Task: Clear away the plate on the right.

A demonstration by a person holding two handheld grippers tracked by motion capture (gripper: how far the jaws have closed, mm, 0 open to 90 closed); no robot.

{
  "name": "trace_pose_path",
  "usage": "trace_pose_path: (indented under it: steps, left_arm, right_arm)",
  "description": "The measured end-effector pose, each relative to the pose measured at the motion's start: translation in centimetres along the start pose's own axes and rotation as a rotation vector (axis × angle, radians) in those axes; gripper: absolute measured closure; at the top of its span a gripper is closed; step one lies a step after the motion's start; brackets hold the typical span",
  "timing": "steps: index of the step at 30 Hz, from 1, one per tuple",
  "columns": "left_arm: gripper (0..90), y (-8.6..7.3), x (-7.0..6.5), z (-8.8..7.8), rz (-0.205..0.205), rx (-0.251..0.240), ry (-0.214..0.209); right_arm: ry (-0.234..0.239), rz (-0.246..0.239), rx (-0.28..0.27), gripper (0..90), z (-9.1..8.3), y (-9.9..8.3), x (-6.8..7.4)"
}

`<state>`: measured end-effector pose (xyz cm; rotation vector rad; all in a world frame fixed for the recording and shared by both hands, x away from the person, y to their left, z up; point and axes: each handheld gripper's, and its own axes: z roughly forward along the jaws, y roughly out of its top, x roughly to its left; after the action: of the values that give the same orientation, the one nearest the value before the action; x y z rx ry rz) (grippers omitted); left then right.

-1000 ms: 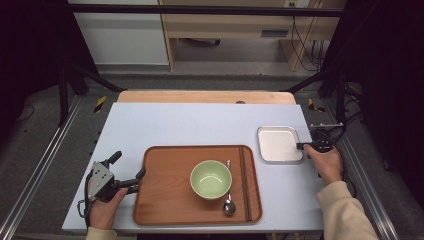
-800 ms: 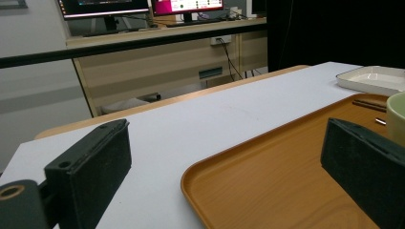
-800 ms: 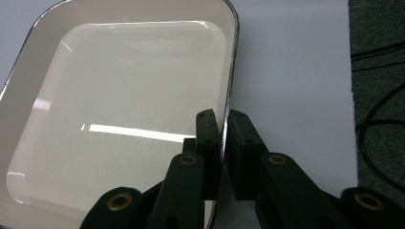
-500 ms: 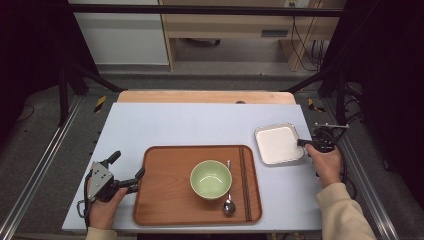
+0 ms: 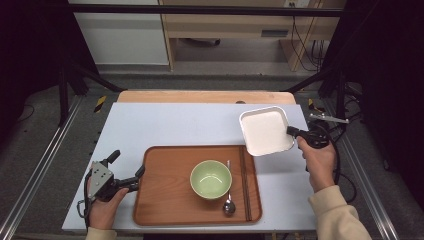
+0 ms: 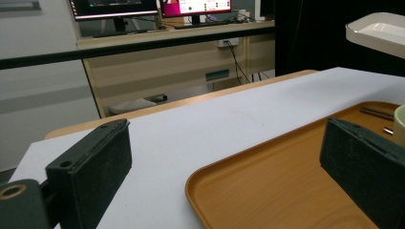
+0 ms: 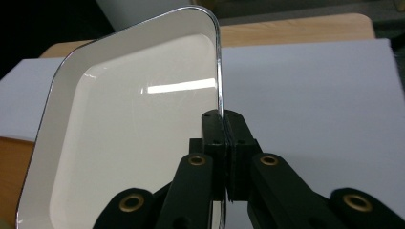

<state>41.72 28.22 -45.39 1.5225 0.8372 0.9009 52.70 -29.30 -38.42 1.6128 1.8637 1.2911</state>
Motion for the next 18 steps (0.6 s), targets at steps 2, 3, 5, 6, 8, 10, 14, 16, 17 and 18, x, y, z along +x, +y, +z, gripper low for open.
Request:
trace_pose_path:
  steps: [2,3,5,6,8,10,14,16,17,18]
  left_arm:
    - [3.4,0.2,-0.1,-0.1,-0.007,-0.005,0.001]
    - [3.6,0.4,-0.2,-0.1,-0.007,-0.007,0.002]
    - [4.6,0.6,-0.3,-0.3,-0.013,-0.017,0.004]
    - [5.1,0.8,-0.4,-0.3,-0.016,-0.02,0.004]
    - [6.3,1.2,-0.6,-0.4,-0.02,-0.031,0.001]
    - [7.6,1.6,-0.8,-0.4,-0.018,-0.035,0.0]
    - [9.8,2.4,-1.1,-0.3,-0.017,-0.047,-0.005]
    - [10.9,3.0,-1.4,-0.1,-0.008,-0.054,-0.01]
    - [12.0,3.2,-1.5,0.0,-0.005,-0.055,-0.01]
    - [12.4,3.5,-1.7,0.3,-0.002,-0.062,-0.014]
  right_arm:
    - [0.024,-0.014,-0.012,89.2,-0.1,0.3,1.5]
    - [0.038,-0.025,-0.017,89.2,-0.1,0.4,2.3]
    - [0.061,-0.046,-0.031,89.2,0.0,0.5,3.8]
    - [0.069,-0.059,-0.034,89.2,0.1,0.6,4.5]
    - [0.085,-0.07,-0.043,89.2,0.3,0.7,5.8]
    - [0.095,-0.085,-0.048,89.2,0.6,0.9,6.8]
    - [0.107,-0.102,-0.051,89.2,1.6,1.5,8.5]
    - [0.121,-0.113,-0.057,89.2,2.1,1.9,9.4]
    - [0.129,-0.113,-0.059,89.2,2.4,2.0,9.9]
    - [0.134,-0.12,-0.062,89.2,2.5,2.1,10.3]
